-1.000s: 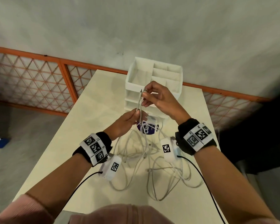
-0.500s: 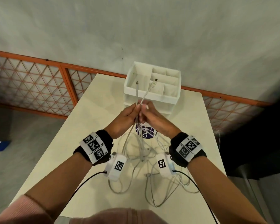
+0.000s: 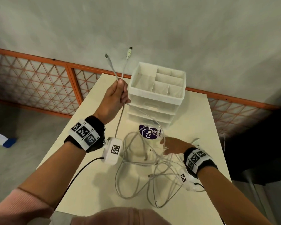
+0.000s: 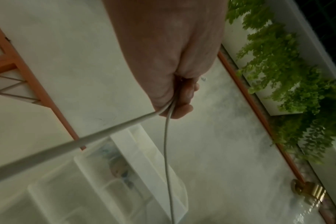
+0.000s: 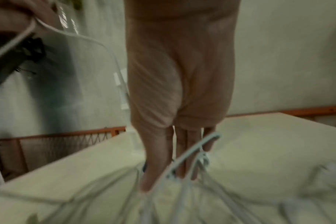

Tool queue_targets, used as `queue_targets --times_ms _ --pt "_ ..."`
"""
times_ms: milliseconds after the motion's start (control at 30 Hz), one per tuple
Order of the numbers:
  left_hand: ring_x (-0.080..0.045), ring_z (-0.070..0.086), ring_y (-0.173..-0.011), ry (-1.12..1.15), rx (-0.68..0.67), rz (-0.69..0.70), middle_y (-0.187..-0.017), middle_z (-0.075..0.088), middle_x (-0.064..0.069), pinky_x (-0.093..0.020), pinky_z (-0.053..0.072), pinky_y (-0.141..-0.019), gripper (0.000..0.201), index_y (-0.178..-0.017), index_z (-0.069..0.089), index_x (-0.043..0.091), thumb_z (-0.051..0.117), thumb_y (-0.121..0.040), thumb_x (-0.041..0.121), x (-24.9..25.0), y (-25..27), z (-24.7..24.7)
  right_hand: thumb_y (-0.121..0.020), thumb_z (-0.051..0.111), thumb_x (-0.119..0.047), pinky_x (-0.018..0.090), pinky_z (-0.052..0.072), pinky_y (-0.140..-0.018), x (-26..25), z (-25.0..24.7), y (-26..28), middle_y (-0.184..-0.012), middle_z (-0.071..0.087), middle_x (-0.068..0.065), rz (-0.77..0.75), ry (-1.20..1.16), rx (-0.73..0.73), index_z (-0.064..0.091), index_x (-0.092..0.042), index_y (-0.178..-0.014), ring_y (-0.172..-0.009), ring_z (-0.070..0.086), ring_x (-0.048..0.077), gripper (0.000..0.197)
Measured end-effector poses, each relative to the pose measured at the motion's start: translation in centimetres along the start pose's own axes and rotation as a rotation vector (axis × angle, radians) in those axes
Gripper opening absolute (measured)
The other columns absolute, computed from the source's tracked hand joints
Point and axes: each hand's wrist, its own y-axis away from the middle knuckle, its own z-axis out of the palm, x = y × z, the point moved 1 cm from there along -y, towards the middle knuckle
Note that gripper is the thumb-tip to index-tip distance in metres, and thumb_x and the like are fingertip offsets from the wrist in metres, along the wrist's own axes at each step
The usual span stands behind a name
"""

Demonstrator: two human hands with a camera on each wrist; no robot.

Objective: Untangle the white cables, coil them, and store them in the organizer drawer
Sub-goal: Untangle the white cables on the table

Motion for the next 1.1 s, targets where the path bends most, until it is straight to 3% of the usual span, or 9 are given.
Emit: queue_targets --times_ms 133,200,367,500,600,733,900,1000,1100 --pt "-0.007 0.031 -0.052 -0.014 -0.060 -0.051 -0.058 0.032 0.012 -0.020 0.046 -0.067 0.034 -0.077 0.038 0.015 0.020 -0.104 0.024 -1.9 0.5 1.7 -0.063 0.087 -0.032 0.039 0.030 -0.113 -5.7 -2.9 1.6 -0.150 0.035 0.003 -0.229 -0.234 0.109 0.010 -0.024 -0.150 -0.135 0.039 0.018 0.117" --pt "-0.006 0.030 -0.052 -0.030 -0.071 -0.062 -0.057 0.032 0.014 -0.020 0.047 -0.070 0.034 -0.076 0.037 0.015 0.020 -0.104 0.024 -2.3 0.7 2.5 -0.063 0.088 -0.029 0.029 0.039 -0.104 -8.4 -3.9 2.2 -0.139 0.047 0.002 -0.328 -0.422 0.182 0.022 -0.025 -0.147 -0.125 0.049 0.015 0.106" --pt "-0.007 0.031 -0.051 -0.046 -0.052 -0.058 -0.056 0.031 0.011 -0.021 0.049 -0.074 0.034 -0.076 0.037 0.015 0.021 -0.104 0.026 -2.2 0.7 3.6 -0.084 0.070 -0.009 0.034 0.045 -0.104 -11.8 -4.2 2.9 -0.113 0.068 0.008 -0.506 -0.856 0.129 0.056 -0.009 -0.124 -0.108 0.064 0.015 0.043" --pt "-0.006 0.031 -0.051 -0.004 -0.033 -0.026 -0.056 0.030 0.011 -0.022 0.051 -0.074 0.036 -0.075 0.039 0.016 0.020 -0.104 0.026 -1.4 0.3 3.6 -0.093 0.058 -0.016 0.038 0.034 -0.111 -12.0 -1.8 2.6 -0.115 0.068 0.014 -0.578 -0.675 -0.203 0.059 -0.024 -0.122 -0.113 0.062 0.015 0.030" --pt "-0.006 0.027 -0.050 -0.083 0.000 0.021 -0.058 0.026 0.008 -0.019 0.041 -0.057 0.034 -0.076 0.039 0.017 0.022 -0.104 0.027 -0.8 0.2 2.6 -0.095 0.055 -0.015 0.024 0.046 -0.085 -11.5 -0.3 2.6 -0.080 0.070 0.002 -0.514 -0.554 -0.281 0.069 -0.025 -0.097 -0.078 0.063 0.015 0.018" --pt "-0.003 0.023 -0.046 -0.309 0.138 0.058 -0.052 0.028 0.013 -0.017 0.024 -0.045 0.036 -0.071 0.035 0.020 0.024 -0.104 0.030 -0.4 0.0 -0.7 -0.095 0.055 -0.033 0.020 0.046 -0.069 -7.5 0.3 1.4 -0.085 0.068 0.021 -0.387 -0.239 -0.182 0.066 -0.012 -0.091 -0.057 0.059 0.010 0.024" --pt "-0.004 0.037 -0.050 -0.860 0.087 -0.035 -0.058 0.039 0.007 -0.024 0.030 -0.056 0.035 -0.069 0.043 0.018 0.037 -0.100 0.033 -2.9 1.5 -2.7 -0.093 0.060 -0.024 0.031 0.047 -0.072 -3.2 -1.9 1.7 -0.073 0.057 0.001 -0.264 -0.511 0.127 0.060 -0.009 -0.084 -0.061 0.058 0.010 0.018" --pt "-0.007 0.033 -0.050 -0.722 -0.049 -0.206 -0.051 0.037 0.010 -0.022 0.028 -0.054 0.032 -0.067 0.049 0.012 0.070 -0.082 0.031 -5.1 2.9 -1.5 -0.095 0.057 -0.023 0.032 0.047 -0.075 -4.2 -3.5 2.9 -0.083 0.060 0.000 -0.297 -0.553 0.164 0.061 -0.020 -0.086 -0.071 0.055 0.011 0.010" --pt "-0.004 0.029 -0.045 -0.562 -0.114 -0.272 -0.050 0.037 0.012 -0.018 0.024 -0.050 0.034 -0.087 0.064 0.012 0.086 -0.063 0.020 -5.5 3.6 0.7 -0.098 0.050 -0.013 0.009 0.041 -0.062 -7.1 -4.9 4.1 -0.087 0.060 -0.010 -0.370 -0.496 0.123 0.060 -0.016 -0.108 -0.067 0.057 -0.006 0.015"
